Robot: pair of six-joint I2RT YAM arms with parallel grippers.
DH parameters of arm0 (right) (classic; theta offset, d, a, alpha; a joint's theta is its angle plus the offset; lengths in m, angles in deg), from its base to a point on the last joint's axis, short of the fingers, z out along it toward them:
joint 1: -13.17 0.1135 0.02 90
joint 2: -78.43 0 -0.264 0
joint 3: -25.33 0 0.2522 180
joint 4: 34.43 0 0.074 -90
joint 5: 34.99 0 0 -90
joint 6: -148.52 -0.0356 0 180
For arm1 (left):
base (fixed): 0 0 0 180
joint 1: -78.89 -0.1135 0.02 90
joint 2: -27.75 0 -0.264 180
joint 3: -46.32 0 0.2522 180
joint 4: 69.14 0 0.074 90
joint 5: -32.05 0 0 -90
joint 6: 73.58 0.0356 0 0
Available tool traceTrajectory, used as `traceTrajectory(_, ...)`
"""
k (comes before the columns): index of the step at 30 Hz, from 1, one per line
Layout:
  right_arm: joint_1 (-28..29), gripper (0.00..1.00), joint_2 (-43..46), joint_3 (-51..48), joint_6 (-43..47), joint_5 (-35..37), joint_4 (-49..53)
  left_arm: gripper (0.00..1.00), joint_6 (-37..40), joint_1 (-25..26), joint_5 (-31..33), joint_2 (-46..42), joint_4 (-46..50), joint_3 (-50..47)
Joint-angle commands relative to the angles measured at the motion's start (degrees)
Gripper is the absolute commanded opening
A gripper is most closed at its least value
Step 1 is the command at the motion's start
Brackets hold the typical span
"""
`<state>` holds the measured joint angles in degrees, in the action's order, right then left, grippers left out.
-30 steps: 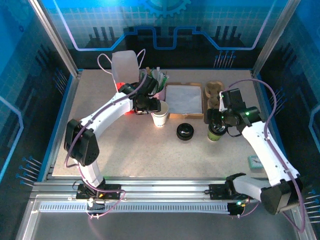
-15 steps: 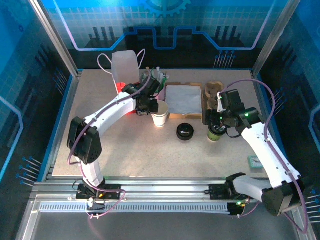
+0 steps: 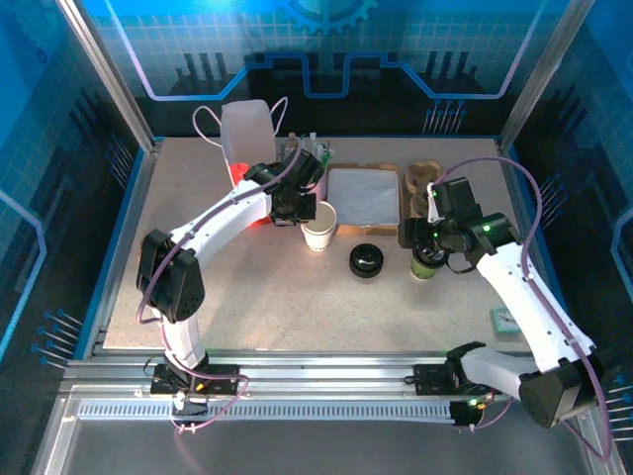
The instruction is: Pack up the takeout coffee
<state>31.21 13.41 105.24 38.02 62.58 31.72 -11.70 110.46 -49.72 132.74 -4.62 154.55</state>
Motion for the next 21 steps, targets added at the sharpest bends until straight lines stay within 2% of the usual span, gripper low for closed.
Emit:
traceTrajectory(1, 1.25, 0.81, -0.37, 1.17, 0.82, 1.07, -0.38, 0.0, 0.5, 0.29, 0.74, 0.22, 1.7, 1.85)
traceTrajectory(21, 7.36, 0.82, -4.98, 3.59, 2.56, 4.1, 1.93, 0.0, -1.19, 0.26, -0.91, -2.95, 2.58, 3.9)
